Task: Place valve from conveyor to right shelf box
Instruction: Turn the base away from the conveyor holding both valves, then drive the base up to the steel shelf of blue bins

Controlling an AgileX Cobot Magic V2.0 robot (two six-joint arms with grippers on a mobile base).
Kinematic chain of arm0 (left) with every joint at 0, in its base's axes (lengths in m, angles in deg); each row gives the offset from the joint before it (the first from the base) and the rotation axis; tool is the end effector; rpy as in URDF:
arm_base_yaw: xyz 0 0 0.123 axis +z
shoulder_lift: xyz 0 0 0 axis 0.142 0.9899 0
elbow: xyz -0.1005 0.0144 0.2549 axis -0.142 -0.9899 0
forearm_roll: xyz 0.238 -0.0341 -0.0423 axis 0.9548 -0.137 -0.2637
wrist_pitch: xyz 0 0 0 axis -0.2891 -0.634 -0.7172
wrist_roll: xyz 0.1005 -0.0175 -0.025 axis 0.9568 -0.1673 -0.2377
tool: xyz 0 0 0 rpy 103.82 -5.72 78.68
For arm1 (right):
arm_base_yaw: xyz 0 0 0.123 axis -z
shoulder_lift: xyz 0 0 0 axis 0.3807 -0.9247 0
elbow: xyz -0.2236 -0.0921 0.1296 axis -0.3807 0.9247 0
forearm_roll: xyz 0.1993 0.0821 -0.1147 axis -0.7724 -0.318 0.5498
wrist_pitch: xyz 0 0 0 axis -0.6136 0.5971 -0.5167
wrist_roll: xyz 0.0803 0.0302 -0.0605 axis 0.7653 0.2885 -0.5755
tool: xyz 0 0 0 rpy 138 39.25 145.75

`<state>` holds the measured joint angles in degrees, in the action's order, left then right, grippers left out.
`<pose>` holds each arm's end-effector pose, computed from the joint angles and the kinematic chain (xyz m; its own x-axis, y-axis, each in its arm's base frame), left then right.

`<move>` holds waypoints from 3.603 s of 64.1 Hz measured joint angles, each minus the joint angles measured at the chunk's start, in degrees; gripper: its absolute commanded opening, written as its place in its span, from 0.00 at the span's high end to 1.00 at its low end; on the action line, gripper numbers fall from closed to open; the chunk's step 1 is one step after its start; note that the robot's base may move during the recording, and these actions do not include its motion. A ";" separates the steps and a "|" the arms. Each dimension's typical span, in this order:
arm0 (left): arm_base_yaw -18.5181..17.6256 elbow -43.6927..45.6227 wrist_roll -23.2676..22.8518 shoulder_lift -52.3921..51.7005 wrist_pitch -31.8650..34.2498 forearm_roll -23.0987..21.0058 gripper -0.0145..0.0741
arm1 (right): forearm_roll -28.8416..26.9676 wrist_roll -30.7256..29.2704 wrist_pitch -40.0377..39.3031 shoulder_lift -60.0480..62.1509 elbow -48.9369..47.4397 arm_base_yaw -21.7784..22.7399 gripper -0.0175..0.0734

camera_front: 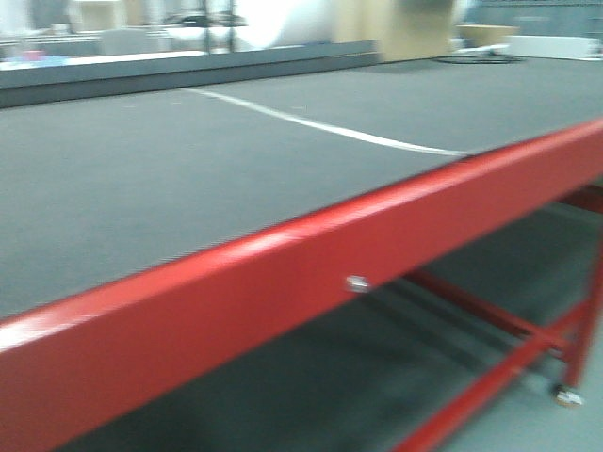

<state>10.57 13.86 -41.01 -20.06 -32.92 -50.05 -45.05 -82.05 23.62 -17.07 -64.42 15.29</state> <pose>0.1430 0.0042 0.4048 -0.2089 0.0880 -0.9740 -0.0043 0.9958 0.0909 0.1381 0.0227 0.3772 -0.2096 0.0197 -0.9776 -0.1644 0.9849 0.0551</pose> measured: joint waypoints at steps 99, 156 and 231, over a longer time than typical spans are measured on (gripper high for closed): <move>0.00 0.00 0.00 0.00 0.10 0.00 0.96 | 0.00 0.00 0.00 0.00 0.00 0.00 0.99; 0.00 0.00 0.00 0.00 0.10 0.00 0.96 | 0.00 0.00 0.00 0.00 0.00 0.00 0.99; 0.00 0.00 0.00 0.00 0.10 0.00 0.96 | 0.00 0.00 -0.04 0.00 0.00 0.00 0.99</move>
<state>10.57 13.86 -41.01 -20.06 -32.82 -50.05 -45.05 -82.05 23.58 -17.07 -64.42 15.29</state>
